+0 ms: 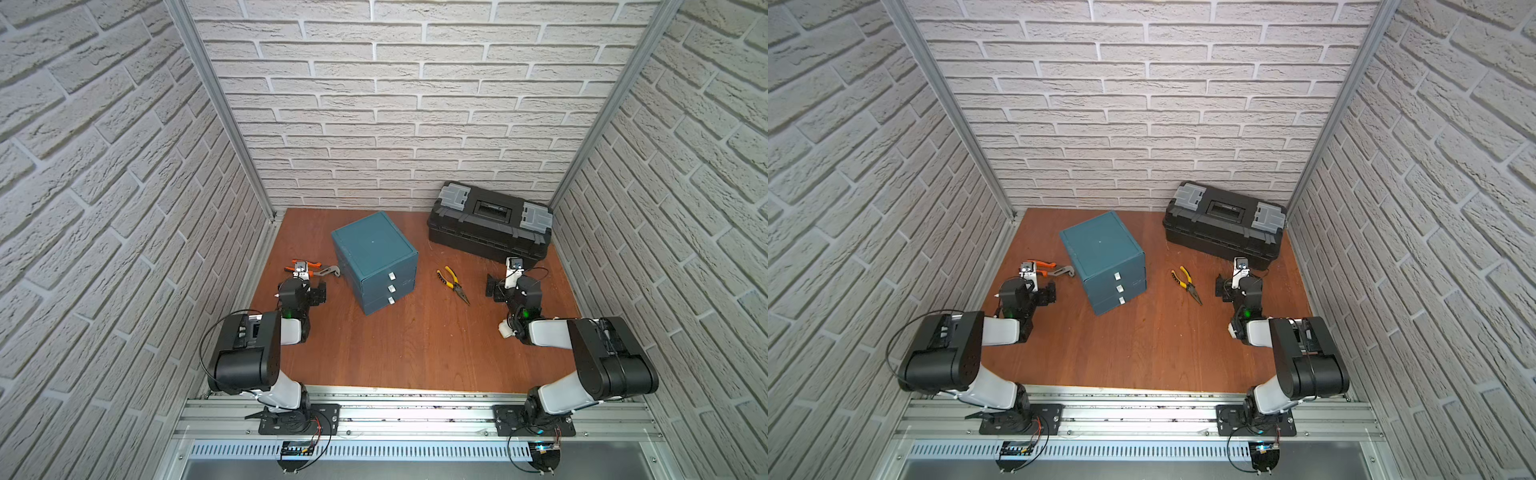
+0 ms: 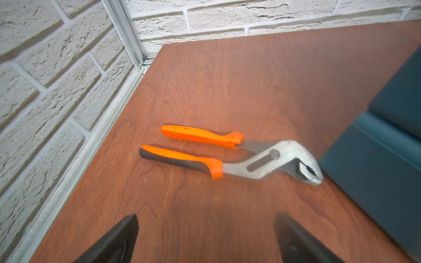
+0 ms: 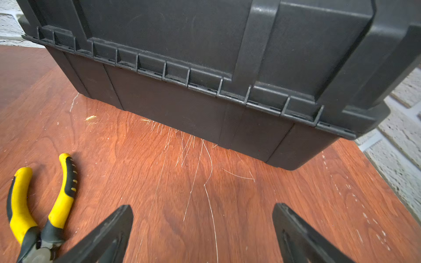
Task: Take the cookies out of the drawer
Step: Open the drawer in the storage box.
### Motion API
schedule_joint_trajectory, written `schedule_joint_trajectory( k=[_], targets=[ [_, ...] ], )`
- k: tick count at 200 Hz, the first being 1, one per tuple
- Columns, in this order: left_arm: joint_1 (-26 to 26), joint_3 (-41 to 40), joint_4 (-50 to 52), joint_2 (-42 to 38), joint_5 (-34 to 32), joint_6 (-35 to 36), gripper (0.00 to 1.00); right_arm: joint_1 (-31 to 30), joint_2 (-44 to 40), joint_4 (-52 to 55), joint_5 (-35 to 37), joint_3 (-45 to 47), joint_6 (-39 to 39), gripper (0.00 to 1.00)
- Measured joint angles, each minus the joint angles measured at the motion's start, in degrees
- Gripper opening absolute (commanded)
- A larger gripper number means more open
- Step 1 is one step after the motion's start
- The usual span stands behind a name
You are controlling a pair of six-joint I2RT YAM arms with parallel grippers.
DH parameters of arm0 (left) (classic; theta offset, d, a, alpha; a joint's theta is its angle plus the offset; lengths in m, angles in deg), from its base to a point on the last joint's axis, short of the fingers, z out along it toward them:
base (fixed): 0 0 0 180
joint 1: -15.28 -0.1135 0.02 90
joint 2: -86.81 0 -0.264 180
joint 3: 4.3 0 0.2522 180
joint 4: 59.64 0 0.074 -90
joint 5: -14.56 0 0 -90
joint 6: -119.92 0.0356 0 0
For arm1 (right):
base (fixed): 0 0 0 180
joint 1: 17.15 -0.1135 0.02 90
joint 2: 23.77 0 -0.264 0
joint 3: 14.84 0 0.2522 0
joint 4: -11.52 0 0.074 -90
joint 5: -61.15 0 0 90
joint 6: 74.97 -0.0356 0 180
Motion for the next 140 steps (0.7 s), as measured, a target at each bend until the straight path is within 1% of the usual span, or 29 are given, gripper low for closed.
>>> schedule_joint_trajectory(
  k=[122, 140],
  targets=[
    [0.0, 0.0, 0.0, 0.0, 0.4, 0.0, 0.98, 0.0, 0.0, 0.0, 0.0, 0.0, 0.0, 1.00],
    [0.0, 0.2, 1.6, -0.9, 0.6, 0.0, 0.98, 0.0, -1.3, 1.2, -0.1, 0.2, 0.0, 1.00]
  ],
)
